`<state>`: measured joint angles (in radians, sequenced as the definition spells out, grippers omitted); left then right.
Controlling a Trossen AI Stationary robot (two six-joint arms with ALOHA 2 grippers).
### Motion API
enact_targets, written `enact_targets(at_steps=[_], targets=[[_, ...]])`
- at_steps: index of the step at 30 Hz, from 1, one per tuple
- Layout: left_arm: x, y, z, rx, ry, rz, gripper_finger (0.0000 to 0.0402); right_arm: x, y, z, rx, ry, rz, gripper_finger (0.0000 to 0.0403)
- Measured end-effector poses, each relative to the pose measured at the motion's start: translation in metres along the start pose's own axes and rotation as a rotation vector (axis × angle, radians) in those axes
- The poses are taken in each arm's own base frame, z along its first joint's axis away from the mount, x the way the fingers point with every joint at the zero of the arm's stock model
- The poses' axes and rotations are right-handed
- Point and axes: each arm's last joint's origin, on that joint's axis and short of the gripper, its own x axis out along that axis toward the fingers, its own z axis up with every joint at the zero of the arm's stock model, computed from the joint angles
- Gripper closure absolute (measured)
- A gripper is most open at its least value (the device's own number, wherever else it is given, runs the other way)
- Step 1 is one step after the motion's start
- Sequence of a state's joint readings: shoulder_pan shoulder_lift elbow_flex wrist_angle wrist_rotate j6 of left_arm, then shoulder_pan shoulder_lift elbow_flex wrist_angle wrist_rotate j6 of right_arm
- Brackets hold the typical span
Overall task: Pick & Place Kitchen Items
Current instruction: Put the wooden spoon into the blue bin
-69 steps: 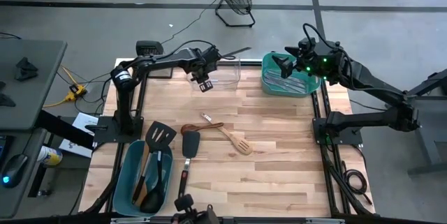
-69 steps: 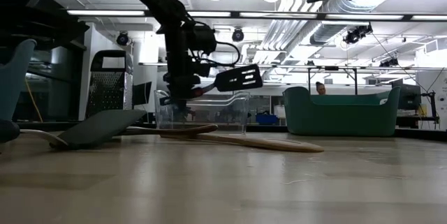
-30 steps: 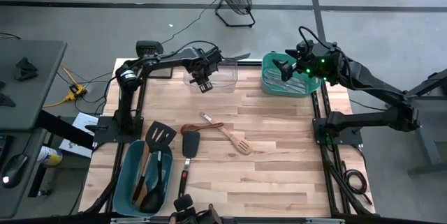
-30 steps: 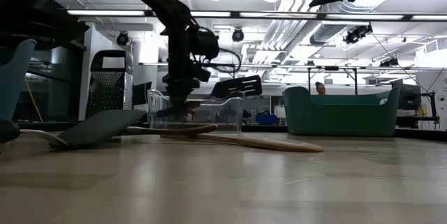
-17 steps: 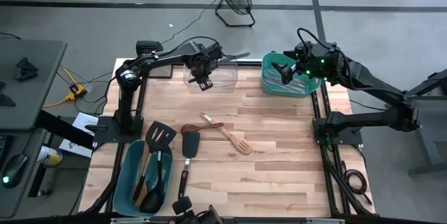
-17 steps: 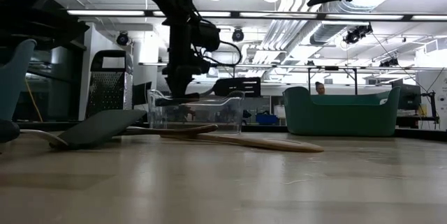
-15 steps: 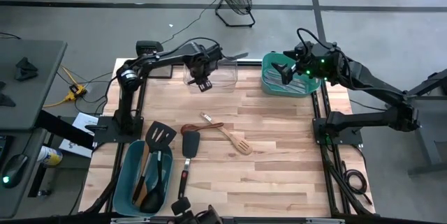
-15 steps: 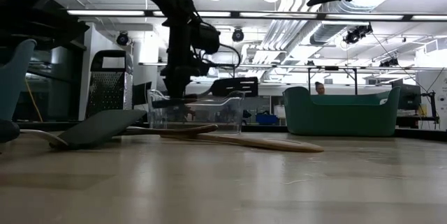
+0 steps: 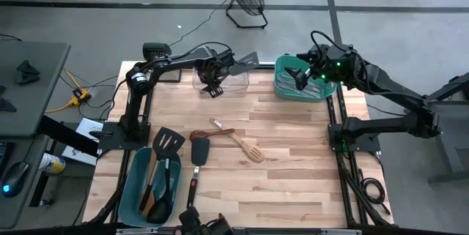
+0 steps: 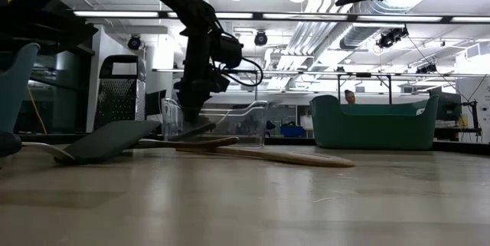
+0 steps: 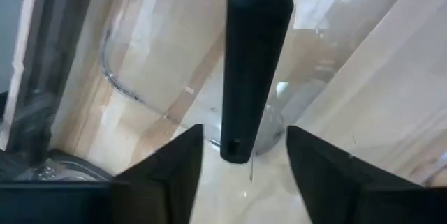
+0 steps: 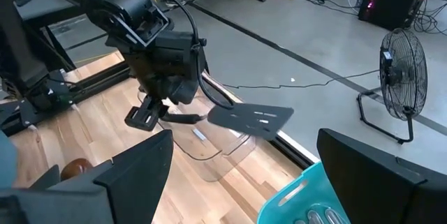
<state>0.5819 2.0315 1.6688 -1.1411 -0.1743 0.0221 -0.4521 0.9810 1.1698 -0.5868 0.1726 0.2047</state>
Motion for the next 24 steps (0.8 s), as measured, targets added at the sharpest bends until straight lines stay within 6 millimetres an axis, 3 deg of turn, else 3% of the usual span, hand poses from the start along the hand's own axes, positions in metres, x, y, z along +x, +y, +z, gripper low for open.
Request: enact_targets(at_steps=[6,17,24], targets=[[-0.001,0.0,-0.003,-0.022,0.03,-0.003,0.0146,0.0,-0.001,-0.003,-0.005,0.028,-0.006,0.0054],[-0.055,0.0,0.003,-0.029,0.005,0.016,0.0142,0.0,-0.001,-0.005,-0.011,0.046,-0.01,0.0054],[-0.085,-0.025,-0.001,0.05,-0.002,0.013,0.0142,-0.001,-0.002,-0.009,-0.035,0.091,-0.018,0.0054]])
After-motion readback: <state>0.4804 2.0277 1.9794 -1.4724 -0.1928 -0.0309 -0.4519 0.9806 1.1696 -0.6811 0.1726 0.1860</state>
